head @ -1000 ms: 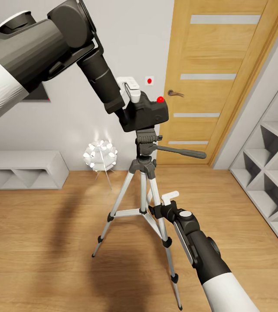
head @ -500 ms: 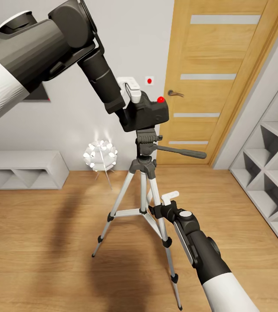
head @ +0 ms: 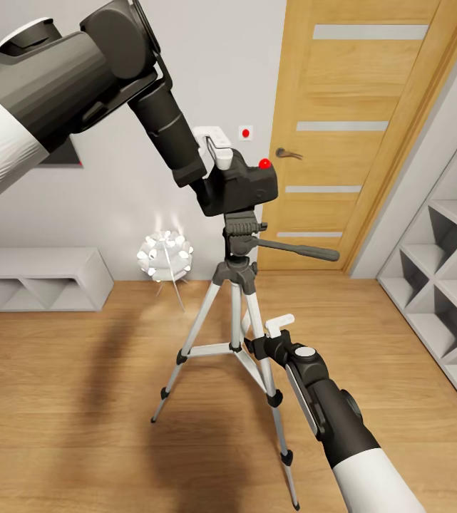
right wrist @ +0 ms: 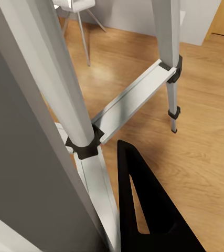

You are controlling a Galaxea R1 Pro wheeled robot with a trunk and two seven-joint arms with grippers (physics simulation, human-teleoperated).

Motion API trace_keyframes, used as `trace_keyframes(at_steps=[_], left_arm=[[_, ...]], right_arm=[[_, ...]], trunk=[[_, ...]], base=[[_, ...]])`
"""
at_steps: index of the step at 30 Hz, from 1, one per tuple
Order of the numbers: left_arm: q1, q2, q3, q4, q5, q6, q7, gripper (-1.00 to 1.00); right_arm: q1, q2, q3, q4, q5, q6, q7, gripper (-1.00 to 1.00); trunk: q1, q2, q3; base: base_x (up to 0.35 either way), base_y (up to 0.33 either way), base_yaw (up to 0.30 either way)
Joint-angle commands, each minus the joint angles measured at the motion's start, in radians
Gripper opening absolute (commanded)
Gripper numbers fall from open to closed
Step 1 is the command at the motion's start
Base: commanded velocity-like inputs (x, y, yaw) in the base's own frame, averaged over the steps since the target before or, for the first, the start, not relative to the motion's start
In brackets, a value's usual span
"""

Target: Attach the digital camera to the camera tripod in the bedroom.

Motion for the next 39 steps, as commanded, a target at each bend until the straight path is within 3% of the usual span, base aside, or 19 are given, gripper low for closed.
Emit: trace_keyframes(at_steps=[1,8,9,39], left_arm=[[-0.002,0.001,-0.004,-0.001,-0.006,0.007,-0.005,-1.0],[-0.002,0.001,-0.004,-0.002,-0.006,0.007,-0.003,-1.0],[-0.002,0.0,-0.004,-0.002,-0.006,0.007,-0.003,1.0],[-0.002,0.001,-0.006,-0.002,-0.006,0.007,-0.003,1.0]], right_arm=[[-0.001,0.001,0.0,0.006,0.007,0.006,0.009,-1.0],[0.0,0.0,0.0,0.006,0.007,0.006,0.009,-1.0],[-0.001,0.0,0.0,0.006,0.007,0.006,0.009,-1.0],[0.0,-0.001,0.0,0.006,0.007,0.006,0.009,-1.0]], trunk=[[0.001,-0.001,-0.002],[0.001,-0.001,-0.002],[0.001,-0.001,-0.002],[0.001,-0.001,-0.002]], base=[[0.0,0.0,0.0],[0.0,0.0,0.0],[0.0,0.0,0.0],[0.0,0.0,0.0]])
